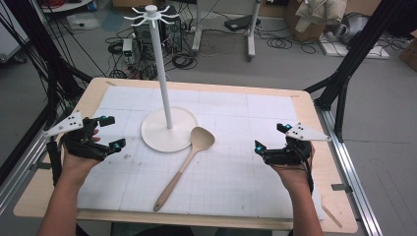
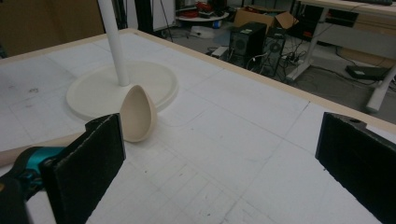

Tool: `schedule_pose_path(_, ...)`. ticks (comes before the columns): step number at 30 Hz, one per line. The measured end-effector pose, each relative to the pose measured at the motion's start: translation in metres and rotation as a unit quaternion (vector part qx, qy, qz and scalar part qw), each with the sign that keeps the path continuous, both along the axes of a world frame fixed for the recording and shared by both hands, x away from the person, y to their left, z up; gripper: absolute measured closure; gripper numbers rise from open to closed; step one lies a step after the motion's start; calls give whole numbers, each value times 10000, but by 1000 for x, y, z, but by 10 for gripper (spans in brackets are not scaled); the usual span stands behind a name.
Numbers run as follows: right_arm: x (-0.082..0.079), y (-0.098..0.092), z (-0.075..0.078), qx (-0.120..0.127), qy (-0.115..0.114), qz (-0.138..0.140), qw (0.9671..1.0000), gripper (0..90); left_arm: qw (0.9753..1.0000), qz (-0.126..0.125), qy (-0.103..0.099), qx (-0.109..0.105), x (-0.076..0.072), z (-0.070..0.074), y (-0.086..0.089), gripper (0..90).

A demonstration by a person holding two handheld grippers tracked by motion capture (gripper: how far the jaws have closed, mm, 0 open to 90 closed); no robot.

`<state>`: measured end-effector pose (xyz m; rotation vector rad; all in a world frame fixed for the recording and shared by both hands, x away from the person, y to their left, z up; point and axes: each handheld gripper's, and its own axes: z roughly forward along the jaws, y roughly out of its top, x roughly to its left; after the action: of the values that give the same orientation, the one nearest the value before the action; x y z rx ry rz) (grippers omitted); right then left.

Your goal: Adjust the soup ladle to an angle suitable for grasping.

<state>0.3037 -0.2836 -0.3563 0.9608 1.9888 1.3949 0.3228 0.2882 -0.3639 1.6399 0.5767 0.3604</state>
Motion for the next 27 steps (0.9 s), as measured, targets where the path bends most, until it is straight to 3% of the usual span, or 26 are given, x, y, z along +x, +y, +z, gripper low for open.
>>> schedule_pose_path(6,2,0,-2,-246,38,6,9997,3,10000,22,-11,39,-1,-1,-1,17)
schedule_pose_path(16,0,-1,-1,-244,23,-37,9997,3,10000,-80,3,7,-3,1,-5,17)
schedule_pose_path(22,-1,-2,-1,-266,46,-56,9996,3,9990,-402,117,168,-6,4,-16,17)
schedule_pose_path(27,-3,-2,-1,-288,60,-99,9995,3,9971,-635,205,357,-7,3,-38,17)
